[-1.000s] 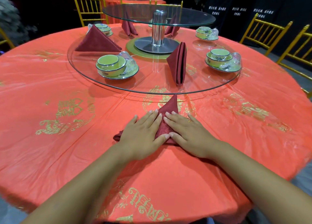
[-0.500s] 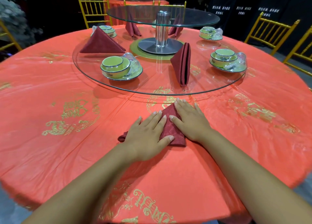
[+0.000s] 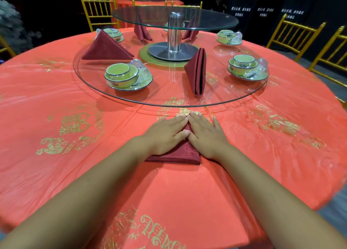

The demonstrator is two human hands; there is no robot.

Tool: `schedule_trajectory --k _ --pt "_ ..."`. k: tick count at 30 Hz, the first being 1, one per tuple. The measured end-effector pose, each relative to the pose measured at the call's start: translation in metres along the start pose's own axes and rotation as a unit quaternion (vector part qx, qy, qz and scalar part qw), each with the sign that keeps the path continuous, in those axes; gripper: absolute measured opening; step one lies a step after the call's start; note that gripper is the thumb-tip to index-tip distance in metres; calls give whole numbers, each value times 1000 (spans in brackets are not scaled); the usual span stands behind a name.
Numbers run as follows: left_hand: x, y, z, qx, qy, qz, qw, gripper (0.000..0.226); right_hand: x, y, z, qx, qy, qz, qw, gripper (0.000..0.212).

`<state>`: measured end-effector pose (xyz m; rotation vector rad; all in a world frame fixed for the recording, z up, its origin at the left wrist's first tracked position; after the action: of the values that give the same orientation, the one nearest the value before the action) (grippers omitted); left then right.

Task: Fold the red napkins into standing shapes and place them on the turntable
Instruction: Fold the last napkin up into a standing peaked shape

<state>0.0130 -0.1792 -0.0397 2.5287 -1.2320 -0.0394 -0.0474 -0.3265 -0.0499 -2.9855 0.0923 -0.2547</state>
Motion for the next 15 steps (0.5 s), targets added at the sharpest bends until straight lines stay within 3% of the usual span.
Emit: schedule_trajectory --k 6,15 --pt "-32 -23 -7 46 -38 5 998 62 0 0 0 4 -6 5 1000 66" --pt "-98 -36 -19 83 1 9 997 51 -1 1 0 6 -6 1 1000 67"
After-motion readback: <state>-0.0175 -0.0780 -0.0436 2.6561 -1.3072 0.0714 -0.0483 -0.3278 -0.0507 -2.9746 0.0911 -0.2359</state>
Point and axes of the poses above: each hand's wrist, its own x-axis towards the middle knuckle, its own z-axis out of the palm, y = z × x, the point moved 2 cm from there along x, towards the middle knuckle, and after that the axes turned 9 degrees about y, right-handed, at the moved point
